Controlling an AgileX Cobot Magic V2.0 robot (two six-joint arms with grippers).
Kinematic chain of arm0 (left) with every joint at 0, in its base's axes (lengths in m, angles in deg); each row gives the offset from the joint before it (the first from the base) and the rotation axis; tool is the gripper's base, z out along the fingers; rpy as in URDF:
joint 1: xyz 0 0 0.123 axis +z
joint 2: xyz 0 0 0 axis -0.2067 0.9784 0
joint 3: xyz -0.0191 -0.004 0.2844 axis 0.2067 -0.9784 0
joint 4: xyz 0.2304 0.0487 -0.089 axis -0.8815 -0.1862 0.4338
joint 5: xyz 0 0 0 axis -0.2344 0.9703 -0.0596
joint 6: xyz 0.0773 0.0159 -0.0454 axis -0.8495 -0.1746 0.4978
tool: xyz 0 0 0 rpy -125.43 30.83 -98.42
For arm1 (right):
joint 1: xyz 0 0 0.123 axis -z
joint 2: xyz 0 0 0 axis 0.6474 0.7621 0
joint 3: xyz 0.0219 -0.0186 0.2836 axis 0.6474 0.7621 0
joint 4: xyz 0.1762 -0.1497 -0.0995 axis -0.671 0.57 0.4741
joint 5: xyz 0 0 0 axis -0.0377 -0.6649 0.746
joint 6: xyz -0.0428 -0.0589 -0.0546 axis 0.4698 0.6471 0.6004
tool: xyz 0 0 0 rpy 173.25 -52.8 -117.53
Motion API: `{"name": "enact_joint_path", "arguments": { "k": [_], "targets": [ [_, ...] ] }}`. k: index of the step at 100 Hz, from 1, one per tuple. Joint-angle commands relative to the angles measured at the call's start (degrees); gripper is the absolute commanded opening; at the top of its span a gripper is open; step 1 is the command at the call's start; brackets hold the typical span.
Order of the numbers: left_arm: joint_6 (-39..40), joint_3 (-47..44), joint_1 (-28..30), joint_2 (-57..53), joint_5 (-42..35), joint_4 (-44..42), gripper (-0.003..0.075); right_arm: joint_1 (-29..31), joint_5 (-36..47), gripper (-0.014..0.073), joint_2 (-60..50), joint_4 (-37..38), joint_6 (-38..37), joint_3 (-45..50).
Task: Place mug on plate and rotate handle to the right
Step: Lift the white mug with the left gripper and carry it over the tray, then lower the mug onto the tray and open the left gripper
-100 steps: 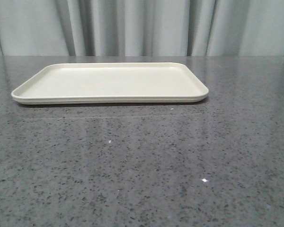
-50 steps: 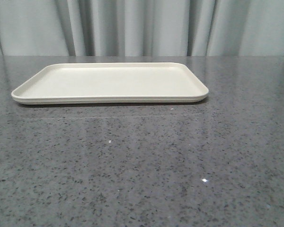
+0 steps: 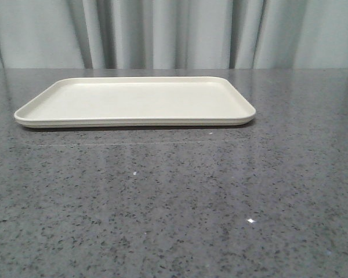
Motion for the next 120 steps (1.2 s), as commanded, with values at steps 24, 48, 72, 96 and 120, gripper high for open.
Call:
{"name": "enact_joint_path", "arguments": {
  "k": [24,48,72,96,120],
  "targets": [
    [0.6,11.7,-0.04,-1.58,-0.65,4.45,-0.002,0.34,4.23,0.055,0.6,-0.27,0.02,-1.87],
    [-0.6,16.97,-0.04,0.38,-1.61,9.3,-0.002,0.34,4.23,0.055,0.6,-0.27,0.02,-1.87],
    [-7.76,18.82,-0.04,6.64,-6.39,23.5,-0.002,0.34,4.23,0.055,0.6,-0.27,0.02,-1.87],
    [-8.33,21.75,-3.23,14.46,-11.54,27.79,-0.002,0.34,4.27,0.055,0.6,-0.27,0.02,-1.87],
    [-8.23,28.06,-11.33,23.66,-16.83,30.74,-0.002,0.34,4.69,0.055,0.6,-0.27,0.02,-1.87]
  ]
}}
